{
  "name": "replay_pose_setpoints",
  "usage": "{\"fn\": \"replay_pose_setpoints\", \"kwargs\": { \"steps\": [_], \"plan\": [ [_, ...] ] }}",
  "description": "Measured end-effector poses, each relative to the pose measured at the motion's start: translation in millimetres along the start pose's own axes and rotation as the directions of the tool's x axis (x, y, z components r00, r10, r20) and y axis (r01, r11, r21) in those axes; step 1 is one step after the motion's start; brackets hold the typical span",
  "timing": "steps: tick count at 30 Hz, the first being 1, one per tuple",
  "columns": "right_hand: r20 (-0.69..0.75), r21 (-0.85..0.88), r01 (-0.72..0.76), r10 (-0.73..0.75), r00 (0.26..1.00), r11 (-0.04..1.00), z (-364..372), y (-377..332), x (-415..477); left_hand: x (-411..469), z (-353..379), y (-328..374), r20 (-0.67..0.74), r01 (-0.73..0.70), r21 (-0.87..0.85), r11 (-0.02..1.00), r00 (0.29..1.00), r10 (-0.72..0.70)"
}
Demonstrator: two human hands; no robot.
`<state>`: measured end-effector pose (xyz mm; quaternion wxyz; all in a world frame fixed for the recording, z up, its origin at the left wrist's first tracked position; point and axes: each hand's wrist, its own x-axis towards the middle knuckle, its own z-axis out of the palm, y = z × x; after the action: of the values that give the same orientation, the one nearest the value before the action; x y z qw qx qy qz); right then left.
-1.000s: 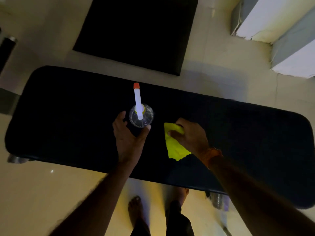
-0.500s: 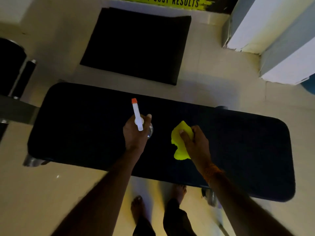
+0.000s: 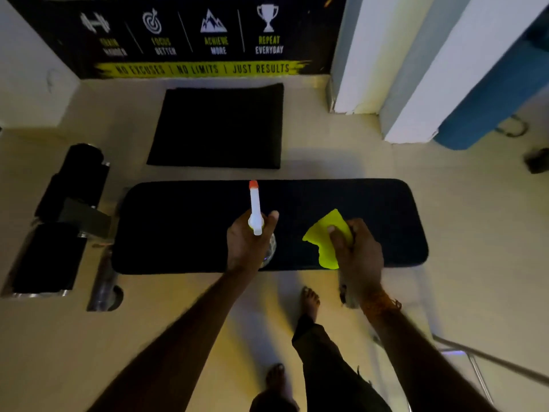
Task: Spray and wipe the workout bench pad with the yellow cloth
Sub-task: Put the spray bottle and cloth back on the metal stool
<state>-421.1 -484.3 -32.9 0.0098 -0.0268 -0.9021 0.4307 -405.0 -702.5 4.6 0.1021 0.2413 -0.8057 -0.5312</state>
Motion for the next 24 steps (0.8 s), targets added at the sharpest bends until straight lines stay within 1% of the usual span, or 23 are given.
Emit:
{"fn": "replay_pose_setpoints", "kwargs": {
  "steps": [3, 5, 8, 12, 15, 18, 21, 24],
  "plan": [
    [-0.124, -0.049, 0.029, -0.035, 0.992, 0.998, -41.5, -11.9, -58.7, -52.9, -11.8, 19.9, 0.072, -0.059, -0.028, 0.998, 0.996, 0.06],
    [-0.178, -0.071, 0.031, -0.043, 0.983, 0.997, -66.0, -15.8, -96.5, -89.0, -15.2, 29.9, 0.099, -0.078, -0.049, 0.996, 0.992, 0.082],
    [-0.217, -0.094, -0.01, -0.011, 0.976, 0.996, -102.1, -9.1, -147.5, -140.5, -12.4, 39.6, 0.13, -0.058, -0.089, 0.994, 0.989, 0.069],
    [-0.288, -0.075, -0.073, 0.048, 0.956, 0.995, -148.1, 13.1, -204.6, -201.5, 3.3, 44.7, 0.184, -0.044, -0.115, 0.992, 0.981, 0.065],
    [-0.366, -0.056, -0.121, 0.092, 0.926, 0.991, -180.3, 36.1, -239.1, -244.2, 25.3, 48.0, 0.261, -0.06, -0.126, 0.99, 0.961, 0.091],
    [-0.447, 0.01, -0.148, 0.137, 0.884, 0.989, -220.0, 61.9, -270.3, -289.1, 56.3, 54.9, 0.317, -0.053, -0.126, 0.991, 0.944, 0.09],
    [-0.486, 0.052, -0.168, 0.172, 0.857, 0.984, -264.8, 96.6, -297.4, -336.2, 96.0, 64.4, 0.357, -0.067, -0.162, 0.985, 0.926, 0.122],
    [-0.505, 0.042, -0.191, 0.186, 0.843, 0.981, -313.5, 139.5, -317.2, -385.3, 148.4, 76.9, 0.419, -0.077, -0.175, 0.982, 0.896, 0.145]
  ]
}}
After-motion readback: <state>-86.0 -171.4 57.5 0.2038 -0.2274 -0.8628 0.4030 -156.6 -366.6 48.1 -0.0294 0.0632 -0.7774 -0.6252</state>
